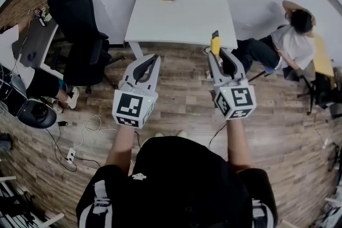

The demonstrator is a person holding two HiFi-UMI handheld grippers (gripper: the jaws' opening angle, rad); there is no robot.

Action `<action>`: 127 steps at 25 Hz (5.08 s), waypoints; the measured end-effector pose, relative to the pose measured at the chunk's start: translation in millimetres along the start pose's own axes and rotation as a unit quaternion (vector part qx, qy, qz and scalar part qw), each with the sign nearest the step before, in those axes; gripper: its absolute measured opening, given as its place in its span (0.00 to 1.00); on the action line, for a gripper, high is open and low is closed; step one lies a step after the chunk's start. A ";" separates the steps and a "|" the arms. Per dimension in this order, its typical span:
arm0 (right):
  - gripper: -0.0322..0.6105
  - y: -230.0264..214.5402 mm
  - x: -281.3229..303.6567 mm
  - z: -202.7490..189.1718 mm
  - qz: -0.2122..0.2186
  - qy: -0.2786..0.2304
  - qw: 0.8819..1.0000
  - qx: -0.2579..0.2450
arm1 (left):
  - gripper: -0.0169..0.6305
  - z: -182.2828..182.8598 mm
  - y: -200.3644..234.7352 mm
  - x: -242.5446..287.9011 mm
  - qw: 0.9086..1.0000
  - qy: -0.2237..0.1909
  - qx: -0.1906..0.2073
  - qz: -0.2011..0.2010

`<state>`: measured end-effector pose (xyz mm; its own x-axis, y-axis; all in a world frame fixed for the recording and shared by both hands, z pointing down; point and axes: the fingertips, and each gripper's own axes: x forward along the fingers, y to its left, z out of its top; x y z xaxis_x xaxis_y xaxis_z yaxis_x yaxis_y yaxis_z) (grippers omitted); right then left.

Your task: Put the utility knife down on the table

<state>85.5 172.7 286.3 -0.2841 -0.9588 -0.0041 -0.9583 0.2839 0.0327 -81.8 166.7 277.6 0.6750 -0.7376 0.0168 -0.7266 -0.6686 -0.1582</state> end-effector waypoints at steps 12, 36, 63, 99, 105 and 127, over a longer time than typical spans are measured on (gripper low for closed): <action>0.26 -31.2 -9.6 -23.9 0.033 0.012 0.999 0.009 | 0.06 -14.8 -38.3 25.9 1.000 0.020 0.003 0.016; 0.26 -70.6 60.7 -34.5 0.025 0.017 0.999 0.015 | 0.06 -26.9 4.5 104.0 1.000 0.018 -0.004 0.005; 0.26 -96.0 243.3 -35.2 -0.013 0.051 0.999 0.015 | 0.06 -48.1 152.4 235.1 0.999 0.023 -0.022 -0.043; 0.26 -87.6 354.6 -74.8 0.000 0.100 0.995 0.007 | 0.06 -101.1 223.9 294.0 0.995 0.056 -0.049 -0.067; 0.26 -95.6 365.3 -89.1 0.028 0.113 0.993 0.016 | 0.06 -113.6 220.4 300.5 0.995 0.078 -0.052 -0.046; 0.26 -111.3 414.8 -228.6 0.171 0.275 0.946 0.004 | 0.06 -195.4 215.9 338.3 0.981 0.167 -0.101 0.012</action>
<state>81.2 -259.6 509.4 -0.5203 -0.6721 0.5268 -0.8143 0.5763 -0.0690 -35.3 -245.8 442.0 0.6029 -0.7201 0.3435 -0.7746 -0.6314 0.0361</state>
